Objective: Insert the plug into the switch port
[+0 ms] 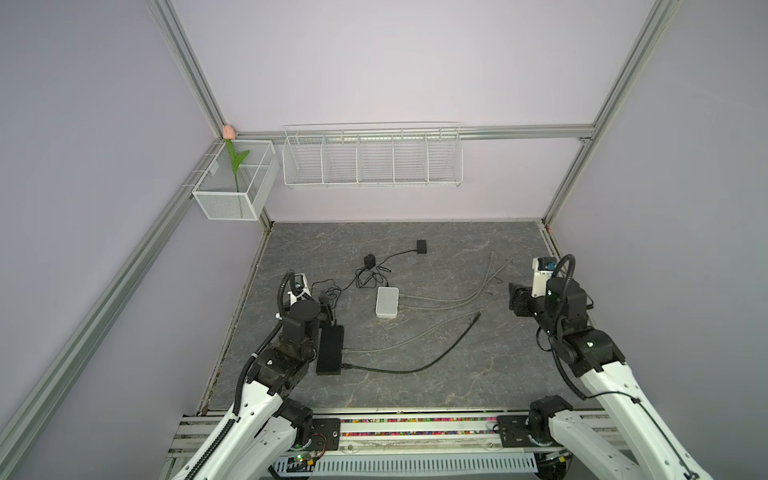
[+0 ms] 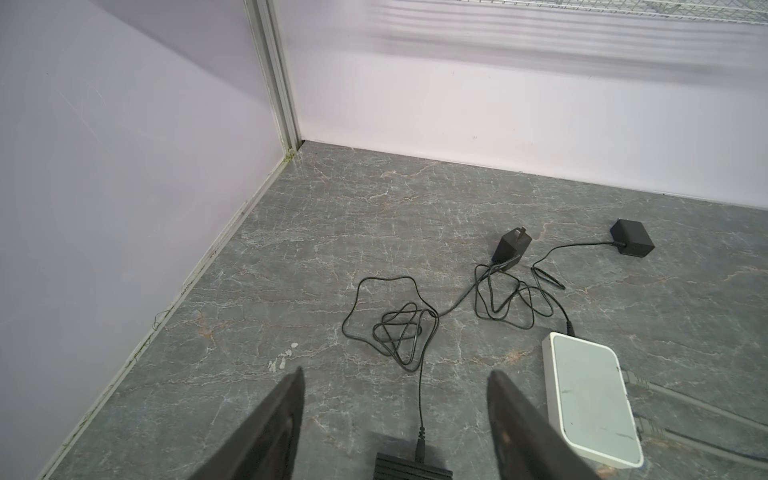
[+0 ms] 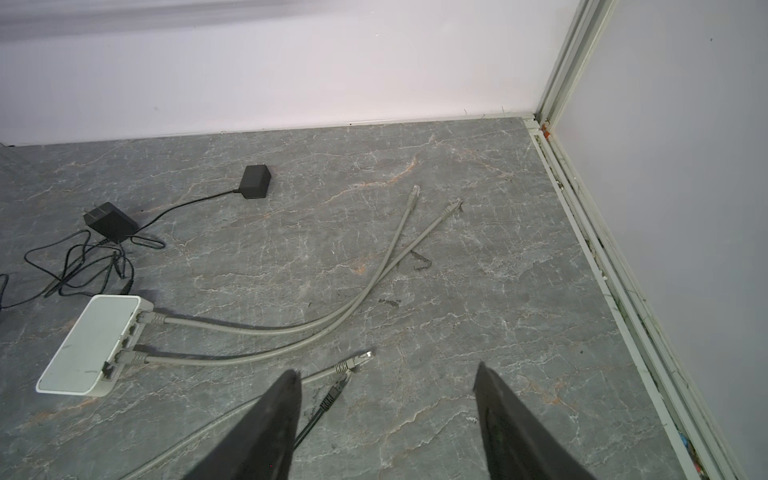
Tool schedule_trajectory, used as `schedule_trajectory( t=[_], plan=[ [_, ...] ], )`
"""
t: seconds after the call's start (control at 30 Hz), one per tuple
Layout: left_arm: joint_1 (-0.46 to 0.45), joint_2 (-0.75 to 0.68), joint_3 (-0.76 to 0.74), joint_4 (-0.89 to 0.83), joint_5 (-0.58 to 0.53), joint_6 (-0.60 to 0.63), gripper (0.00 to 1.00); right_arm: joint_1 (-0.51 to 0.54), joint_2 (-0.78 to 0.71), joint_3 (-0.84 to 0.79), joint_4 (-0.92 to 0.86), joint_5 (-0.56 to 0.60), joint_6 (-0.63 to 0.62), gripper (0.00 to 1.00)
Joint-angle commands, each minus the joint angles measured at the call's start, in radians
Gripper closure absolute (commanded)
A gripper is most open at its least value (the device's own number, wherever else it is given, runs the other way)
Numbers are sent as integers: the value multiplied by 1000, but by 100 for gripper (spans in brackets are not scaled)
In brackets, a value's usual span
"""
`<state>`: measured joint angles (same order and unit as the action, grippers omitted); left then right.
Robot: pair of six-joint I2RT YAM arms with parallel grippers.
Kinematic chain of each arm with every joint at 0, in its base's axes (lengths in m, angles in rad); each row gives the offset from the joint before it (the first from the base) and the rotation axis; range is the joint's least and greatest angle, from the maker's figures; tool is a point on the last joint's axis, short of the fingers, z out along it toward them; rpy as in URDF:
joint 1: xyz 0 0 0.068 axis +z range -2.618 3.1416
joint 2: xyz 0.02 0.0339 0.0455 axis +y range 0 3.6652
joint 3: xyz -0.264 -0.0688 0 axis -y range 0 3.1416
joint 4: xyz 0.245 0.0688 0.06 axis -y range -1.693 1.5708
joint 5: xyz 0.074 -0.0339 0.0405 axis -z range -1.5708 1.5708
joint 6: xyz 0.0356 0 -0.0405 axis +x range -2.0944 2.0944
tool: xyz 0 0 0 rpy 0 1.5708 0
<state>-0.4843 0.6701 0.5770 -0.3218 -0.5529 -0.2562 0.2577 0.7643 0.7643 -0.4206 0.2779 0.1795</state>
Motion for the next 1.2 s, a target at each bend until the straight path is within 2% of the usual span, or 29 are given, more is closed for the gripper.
schedule_trajectory(
  t=[0.0,0.1,0.17,0.23,0.47,0.57,0.67,0.83,0.9,0.97,1.17],
  plan=[
    [4,-18,-29,23,-45,3,29,4,-26,-30,-8,55,-10,15],
    [4,-18,-44,34,-59,3,27,4,-31,-41,-12,82,-5,10],
    [4,-17,-56,45,-69,8,27,4,-32,-47,-12,84,-5,3],
    [4,-17,-67,53,-78,14,27,5,-34,-52,-10,83,-5,10],
    [4,-20,-102,72,-125,17,23,3,-70,-100,8,110,-3,11],
    [4,-35,-120,87,-125,18,21,4,-73,-116,14,156,-23,11],
    [4,-60,-141,102,-170,23,20,4,-65,-120,0,187,-32,11],
    [3,-67,-169,125,-201,46,18,2,-59,-193,74,210,-119,11],
    [4,-59,-176,135,-212,55,18,2,-65,-233,104,176,-179,11],
    [4,-54,-189,154,-222,65,17,0,-85,-254,110,132,-180,11],
    [3,-44,-228,208,-252,100,17,-13,-169,-357,164,137,-146,11]
  ],
)
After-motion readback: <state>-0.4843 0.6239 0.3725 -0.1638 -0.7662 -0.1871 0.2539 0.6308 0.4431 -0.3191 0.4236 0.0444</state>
